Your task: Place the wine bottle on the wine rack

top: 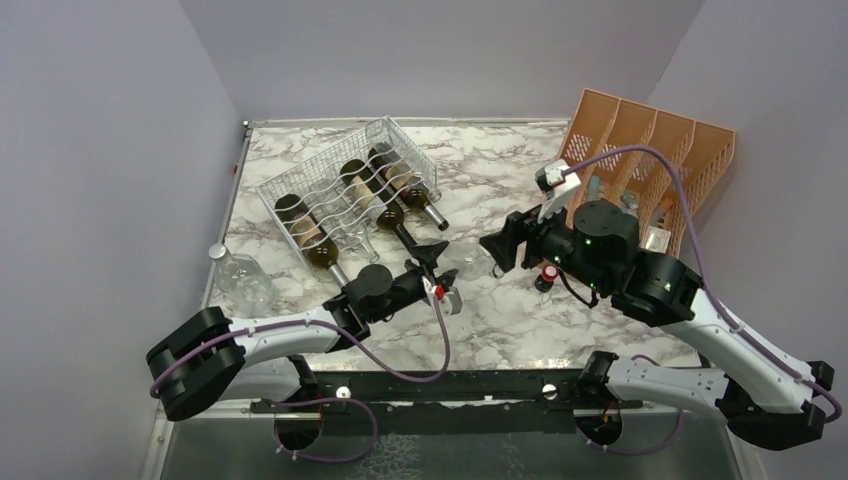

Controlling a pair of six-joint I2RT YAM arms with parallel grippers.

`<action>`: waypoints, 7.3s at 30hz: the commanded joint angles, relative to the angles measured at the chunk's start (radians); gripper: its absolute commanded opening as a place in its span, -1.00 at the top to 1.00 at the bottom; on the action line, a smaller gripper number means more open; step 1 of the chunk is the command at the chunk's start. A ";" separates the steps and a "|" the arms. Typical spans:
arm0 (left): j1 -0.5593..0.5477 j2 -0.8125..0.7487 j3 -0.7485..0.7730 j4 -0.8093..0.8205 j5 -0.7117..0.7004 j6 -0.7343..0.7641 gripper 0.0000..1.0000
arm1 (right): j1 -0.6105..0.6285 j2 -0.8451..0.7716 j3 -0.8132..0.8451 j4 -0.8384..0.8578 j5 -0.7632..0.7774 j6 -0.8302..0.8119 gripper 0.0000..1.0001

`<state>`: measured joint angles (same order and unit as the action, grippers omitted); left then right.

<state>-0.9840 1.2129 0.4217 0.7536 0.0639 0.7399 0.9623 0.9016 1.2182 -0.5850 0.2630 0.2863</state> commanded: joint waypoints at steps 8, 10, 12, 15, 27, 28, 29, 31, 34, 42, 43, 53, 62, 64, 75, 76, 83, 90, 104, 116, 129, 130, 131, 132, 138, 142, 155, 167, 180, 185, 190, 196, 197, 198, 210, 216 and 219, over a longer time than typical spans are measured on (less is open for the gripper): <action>-0.071 -0.070 -0.046 0.061 -0.058 0.424 1.00 | 0.004 0.117 0.031 -0.181 -0.202 -0.016 -0.44; -0.077 -0.073 -0.047 0.061 -0.073 0.459 1.00 | 0.003 0.137 0.023 -0.179 -0.226 -0.014 -0.44; -0.083 -0.077 -0.049 0.060 -0.084 0.484 1.00 | 0.003 0.156 0.011 -0.176 -0.247 -0.012 -0.44; -0.090 -0.078 -0.053 0.061 -0.103 0.514 1.00 | 0.004 0.184 -0.008 -0.172 -0.285 -0.010 -0.44; -0.097 -0.079 -0.066 0.058 -0.115 0.551 1.00 | 0.003 0.269 -0.087 -0.117 -0.325 -0.028 -0.44; -0.098 -0.078 -0.067 0.058 -0.115 0.554 1.00 | 0.003 0.277 -0.090 -0.113 -0.324 -0.029 -0.43; -0.098 -0.078 -0.067 0.058 -0.115 0.556 1.00 | 0.003 0.286 -0.092 -0.107 -0.326 -0.029 -0.40; -0.100 -0.076 -0.068 0.058 -0.117 0.559 1.00 | 0.004 0.302 -0.094 -0.101 -0.330 -0.031 -0.31; -0.102 -0.073 -0.062 0.058 -0.130 0.547 1.00 | 0.004 0.318 -0.096 -0.096 -0.323 -0.032 -0.10; -0.104 -0.070 -0.043 0.048 -0.169 0.497 1.00 | 0.003 0.309 -0.111 -0.080 -0.272 -0.021 0.06; -0.103 -0.070 -0.041 0.047 -0.173 0.498 1.00 | 0.004 0.309 -0.111 -0.082 -0.275 -0.019 -0.12; -0.104 -0.064 -0.029 0.028 -0.185 0.503 0.99 | 0.004 0.326 -0.134 -0.057 -0.280 -0.025 -0.32; -0.105 -0.083 -0.032 0.024 -0.196 0.468 -0.10 | 0.003 0.295 -0.127 -0.027 -0.182 -0.029 0.98; -0.107 -0.099 -0.030 0.023 -0.195 0.438 -0.72 | 0.004 0.276 -0.126 -0.014 -0.141 -0.027 0.98; -0.109 -0.282 0.017 -0.024 -0.218 0.085 -0.83 | 0.002 0.104 -0.182 0.136 0.062 -0.004 0.98; -0.108 -0.286 0.054 -0.030 -0.303 -0.037 -0.84 | 0.004 0.095 -0.190 0.152 0.068 -0.004 0.98; -0.108 -0.306 0.398 -0.501 -0.669 -0.497 -0.98 | 0.004 0.076 -0.220 0.238 0.064 0.000 0.98; -0.107 -0.339 0.532 -0.669 -0.745 -0.522 -0.98 | 0.004 0.135 -0.226 0.328 0.034 0.000 0.98; -0.105 -0.440 0.647 -0.810 -0.816 -0.613 -0.98 | 0.003 0.475 -0.098 0.643 -0.126 0.008 0.98; -0.106 -0.536 0.674 -0.853 -0.919 -0.643 -0.98 | -0.004 0.892 0.261 0.687 -0.132 -0.082 0.98; -0.107 -0.559 0.678 -0.863 -0.936 -0.633 -0.98 | -0.076 1.146 0.560 0.496 -0.196 -0.086 0.93; -0.106 -0.556 0.678 -0.863 -0.935 -0.633 -0.98 | -0.077 1.159 0.574 0.490 -0.192 -0.088 0.90; -0.107 -0.553 0.678 -0.861 -0.935 -0.631 -0.98 | -0.078 1.169 0.585 0.483 -0.189 -0.092 0.88; -0.106 -0.551 0.678 -0.861 -0.934 -0.631 -0.98 | -0.080 1.180 0.599 0.474 -0.187 -0.095 0.85; -0.107 -0.535 0.684 -0.872 -0.929 -0.632 -0.98 | -0.089 1.230 0.651 0.437 -0.175 -0.103 0.69; -0.107 -0.530 0.686 -0.872 -0.929 -0.632 -0.98 | -0.092 1.253 0.667 0.416 -0.153 -0.110 0.45; -0.107 -0.513 0.712 -0.894 -0.944 -0.623 -0.98 | -0.108 1.249 0.691 0.390 -0.138 -0.109 -0.50; -0.107 -0.502 0.755 -0.917 -0.928 -0.637 -0.98 | -0.106 1.110 0.586 0.473 -0.197 -0.105 -0.62; -0.107 -0.518 0.799 -0.917 -0.922 -0.636 -0.98 | -0.093 1.015 0.458 0.536 -0.213 -0.087 -0.58; -0.107 -0.524 0.799 -0.924 -0.923 -0.641 -0.98 | -0.092 1.022 0.462 0.489 -0.182 -0.103 -0.54; -0.107 -0.529 0.794 -0.924 -0.926 -0.637 -0.98 | -0.091 1.018 0.436 0.442 -0.074 -0.140 -0.56; -0.107 -0.526 0.788 -0.924 -0.929 -0.633 -0.98 | -0.091 1.104 0.498 0.339 -0.056 -0.180 -0.60; -0.107 -0.527 0.788 -0.924 -0.930 -0.633 -0.98 | -0.091 1.118 0.508 0.338 -0.065 -0.189 -0.59; -0.106 -0.526 0.787 -0.924 -0.931 -0.632 -0.98 | -0.091 1.125 0.512 0.341 -0.076 -0.197 -0.58; -0.107 -0.527 0.786 -0.925 -0.941 -0.626 -0.98 | -0.092 1.211 0.574 0.412 -0.047 -0.222 0.01; -0.107 -0.525 0.787 -0.925 -0.944 -0.623 -0.98 | -0.091 1.248 0.608 0.462 -0.049 -0.213 0.05; -0.107 -0.526 0.788 -0.925 -0.944 -0.625 -0.98 | -0.091 1.264 0.611 0.483 -0.053 -0.207 0.09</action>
<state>-1.0885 0.6937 1.1980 -0.1669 -0.8585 0.1093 0.8646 2.1342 1.7943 -0.1860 0.1875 0.0746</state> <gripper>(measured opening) 0.988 0.594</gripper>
